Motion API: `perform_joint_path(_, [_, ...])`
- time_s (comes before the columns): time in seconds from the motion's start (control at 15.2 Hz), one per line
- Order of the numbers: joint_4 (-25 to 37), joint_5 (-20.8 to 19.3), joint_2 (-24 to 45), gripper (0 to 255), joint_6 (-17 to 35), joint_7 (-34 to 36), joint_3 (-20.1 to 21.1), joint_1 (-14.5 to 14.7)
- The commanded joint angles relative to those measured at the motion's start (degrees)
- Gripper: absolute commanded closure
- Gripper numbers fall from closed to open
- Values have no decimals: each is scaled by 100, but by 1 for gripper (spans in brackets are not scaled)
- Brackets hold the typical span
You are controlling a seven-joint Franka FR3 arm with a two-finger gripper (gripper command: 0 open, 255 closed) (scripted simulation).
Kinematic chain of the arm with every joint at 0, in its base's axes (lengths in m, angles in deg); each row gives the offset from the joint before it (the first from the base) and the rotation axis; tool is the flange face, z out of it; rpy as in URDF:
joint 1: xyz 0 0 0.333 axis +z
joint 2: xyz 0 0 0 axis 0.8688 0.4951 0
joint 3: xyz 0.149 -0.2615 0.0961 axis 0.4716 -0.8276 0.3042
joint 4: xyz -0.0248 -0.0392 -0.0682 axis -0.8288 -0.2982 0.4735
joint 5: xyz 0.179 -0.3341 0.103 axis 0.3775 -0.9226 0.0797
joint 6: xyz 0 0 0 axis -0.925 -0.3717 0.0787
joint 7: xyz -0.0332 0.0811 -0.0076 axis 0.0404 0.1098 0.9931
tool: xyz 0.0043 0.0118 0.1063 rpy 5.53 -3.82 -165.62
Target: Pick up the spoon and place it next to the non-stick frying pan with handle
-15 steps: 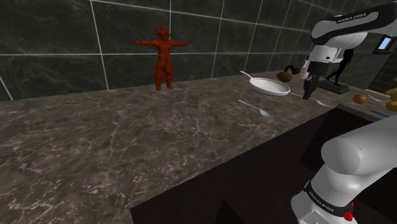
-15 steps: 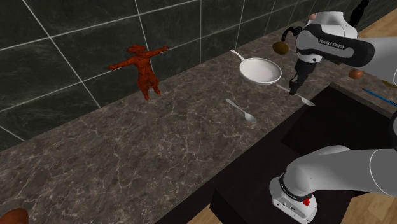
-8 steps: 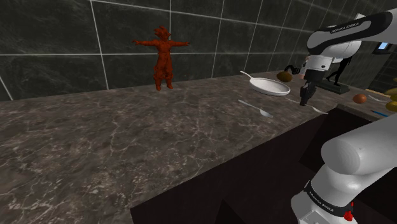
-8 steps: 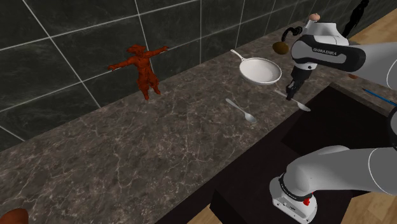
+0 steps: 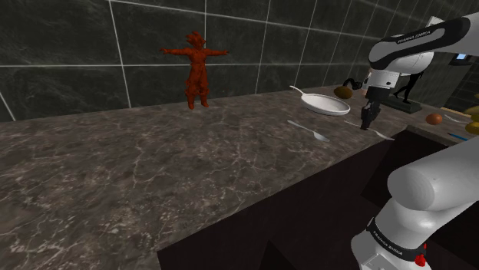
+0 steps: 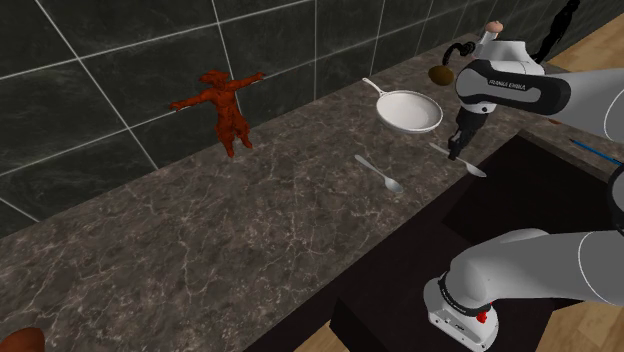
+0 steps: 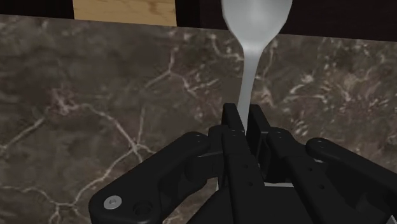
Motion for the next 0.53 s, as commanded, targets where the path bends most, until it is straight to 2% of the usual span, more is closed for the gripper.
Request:
perform_joint_path(0.0, [0,0,0,255,0,0,0,0])
perform_joint_path(0.07, [0,0,0,0,0,0,0,0])
perform_joint_path(0.4, [0,0,0,0,0,0,0,0])
perform_joint_path(0.46, [194,16,4,0,-189,-6,14,9])
